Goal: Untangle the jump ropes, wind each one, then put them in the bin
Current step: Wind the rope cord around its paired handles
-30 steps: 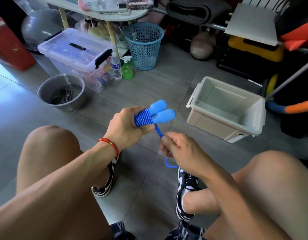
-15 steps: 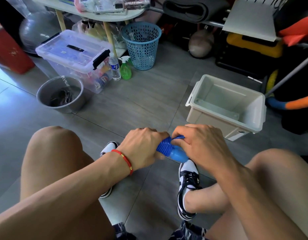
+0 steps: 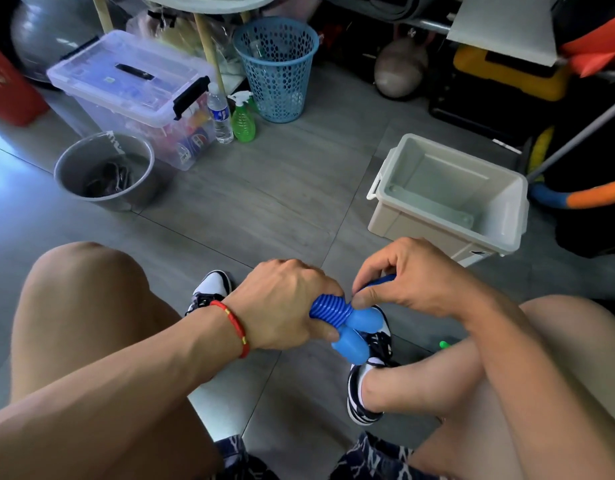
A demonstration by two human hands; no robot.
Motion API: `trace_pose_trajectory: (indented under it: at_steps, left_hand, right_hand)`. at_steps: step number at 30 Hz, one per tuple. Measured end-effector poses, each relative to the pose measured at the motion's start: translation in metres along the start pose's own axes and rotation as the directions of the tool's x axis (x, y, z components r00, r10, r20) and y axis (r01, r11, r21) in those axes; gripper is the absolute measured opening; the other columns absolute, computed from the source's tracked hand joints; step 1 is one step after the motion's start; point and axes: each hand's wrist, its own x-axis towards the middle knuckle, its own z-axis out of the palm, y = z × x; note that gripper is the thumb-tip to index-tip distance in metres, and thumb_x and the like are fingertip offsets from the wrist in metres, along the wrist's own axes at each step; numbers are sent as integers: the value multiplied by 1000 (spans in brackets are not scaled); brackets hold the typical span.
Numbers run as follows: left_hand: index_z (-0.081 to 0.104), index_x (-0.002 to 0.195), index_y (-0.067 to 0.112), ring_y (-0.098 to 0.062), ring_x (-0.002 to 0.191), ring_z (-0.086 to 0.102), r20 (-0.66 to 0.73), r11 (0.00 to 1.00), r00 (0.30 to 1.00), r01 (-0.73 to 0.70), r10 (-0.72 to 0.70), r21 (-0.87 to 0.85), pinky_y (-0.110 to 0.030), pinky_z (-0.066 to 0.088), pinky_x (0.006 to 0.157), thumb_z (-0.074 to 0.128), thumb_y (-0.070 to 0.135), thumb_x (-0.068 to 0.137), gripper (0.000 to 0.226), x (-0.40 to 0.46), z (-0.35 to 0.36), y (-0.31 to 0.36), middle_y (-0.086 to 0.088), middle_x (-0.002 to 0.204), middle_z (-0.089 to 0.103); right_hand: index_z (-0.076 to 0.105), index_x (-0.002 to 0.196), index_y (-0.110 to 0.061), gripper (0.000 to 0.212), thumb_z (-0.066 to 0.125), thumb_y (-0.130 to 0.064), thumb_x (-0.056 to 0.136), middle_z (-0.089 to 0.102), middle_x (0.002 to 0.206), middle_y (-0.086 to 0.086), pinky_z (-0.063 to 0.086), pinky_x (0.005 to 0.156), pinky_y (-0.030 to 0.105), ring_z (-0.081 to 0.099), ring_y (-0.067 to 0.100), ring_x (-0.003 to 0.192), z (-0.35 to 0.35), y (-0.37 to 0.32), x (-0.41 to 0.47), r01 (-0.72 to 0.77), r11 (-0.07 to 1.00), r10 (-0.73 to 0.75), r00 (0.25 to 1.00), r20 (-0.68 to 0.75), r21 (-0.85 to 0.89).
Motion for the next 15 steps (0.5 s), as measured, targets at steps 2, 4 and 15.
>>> trace_pose_trajectory:
  at_steps: [2,4,15]
  left_hand:
    - [59,118,45,-8,96,58,27,1000,1000,-8,9,-24,-30,49,82,72,62,78,45,-1,-2,-2,18,103,65]
    - [59,117,45,-5,96,55,59,998,998,-36,38,-49,-30,48,82,74,63,76,47,-4,-2,-2,19,102,63]
    - [74,106,22,-23,71,60,-196,712,962,0,-193,-703,-37,52,68,84,36,78,33,-12,-18,-12,-7,84,69]
  right_hand:
    - [80,75,-26,10,89,-28,72,69,63,-9,44,55,17,57,0,57,-1,4,4,13,1000,-13,1000,14,20]
    - [80,79,-23,12,89,-28,72,75,73,-3,55,64,29,68,10,70,-4,12,9,22,997,-24,999,22,68]
    - [77,92,-1,13,73,-11,84,61,66,4,44,59,14,52,11,64,28,48,24,73,868,30,980,-198,491]
